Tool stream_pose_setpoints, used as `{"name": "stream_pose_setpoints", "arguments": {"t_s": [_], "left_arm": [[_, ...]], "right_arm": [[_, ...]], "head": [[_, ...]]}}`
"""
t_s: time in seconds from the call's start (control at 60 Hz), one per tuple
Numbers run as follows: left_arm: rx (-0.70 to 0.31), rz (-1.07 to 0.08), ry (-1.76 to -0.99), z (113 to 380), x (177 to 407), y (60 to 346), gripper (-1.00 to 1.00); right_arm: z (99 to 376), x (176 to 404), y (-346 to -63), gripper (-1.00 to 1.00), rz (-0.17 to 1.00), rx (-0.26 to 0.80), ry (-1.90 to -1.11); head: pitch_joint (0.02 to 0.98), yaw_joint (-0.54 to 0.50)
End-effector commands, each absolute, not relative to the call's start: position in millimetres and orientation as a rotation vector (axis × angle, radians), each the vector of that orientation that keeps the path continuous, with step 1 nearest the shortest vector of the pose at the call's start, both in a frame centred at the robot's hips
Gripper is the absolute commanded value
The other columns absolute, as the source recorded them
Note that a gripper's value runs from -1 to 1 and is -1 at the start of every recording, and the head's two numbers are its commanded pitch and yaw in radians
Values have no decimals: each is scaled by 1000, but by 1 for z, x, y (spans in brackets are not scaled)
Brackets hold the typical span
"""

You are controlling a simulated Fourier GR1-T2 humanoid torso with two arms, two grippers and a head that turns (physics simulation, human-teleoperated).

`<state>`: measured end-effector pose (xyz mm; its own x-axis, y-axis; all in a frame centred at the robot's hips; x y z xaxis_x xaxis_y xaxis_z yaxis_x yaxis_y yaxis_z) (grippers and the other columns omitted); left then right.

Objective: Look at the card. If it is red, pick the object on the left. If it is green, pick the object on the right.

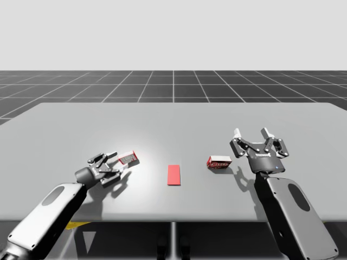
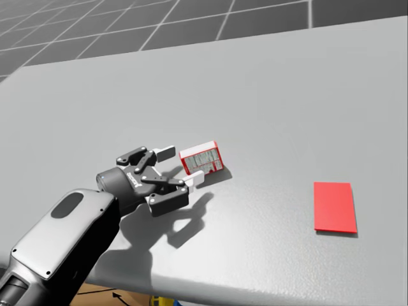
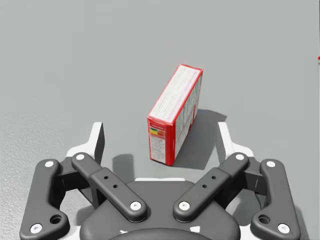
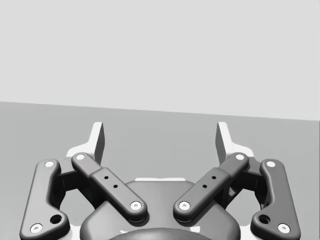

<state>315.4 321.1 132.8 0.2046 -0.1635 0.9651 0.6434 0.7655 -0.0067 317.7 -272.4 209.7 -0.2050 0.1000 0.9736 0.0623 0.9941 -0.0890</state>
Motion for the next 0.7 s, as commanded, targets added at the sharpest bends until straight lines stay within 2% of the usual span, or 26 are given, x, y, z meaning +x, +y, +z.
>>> {"name": "stream_pose_setpoints", "arguments": {"t_s": [0.017,0.25,0.5,0.517,0.567,0.583,0.617,0.7], "left_arm": [[-464,-606,-1245,130,324,311,-1000],[-475,-614,-1239,130,333,296,-1000],[-477,-609,-1217,126,335,295,-982],[-478,-606,-1217,125,335,295,-853],[-480,-602,-1213,124,334,295,851],[-482,-604,-1212,124,334,295,942],[-484,-607,-1210,124,333,295,1000],[-490,-629,-1203,124,331,293,1000]], "right_arm": [[210,317,-272,-1000,35,-119,-1781],[212,316,-273,-1000,31,-116,-1786],[213,315,-274,-1000,26,-117,-1790],[213,315,-274,-1000,26,-117,-1791],[214,315,-274,-1000,25,-116,-1791],[214,315,-274,-1000,25,-116,-1791],[214,315,-274,-1000,24,-117,-1791],[214,315,-275,-1000,24,-117,-1792]], "head": [[795,336],[790,330],[789,322],[788,322],[786,321],[786,320],[785,320],[784,321]]}}
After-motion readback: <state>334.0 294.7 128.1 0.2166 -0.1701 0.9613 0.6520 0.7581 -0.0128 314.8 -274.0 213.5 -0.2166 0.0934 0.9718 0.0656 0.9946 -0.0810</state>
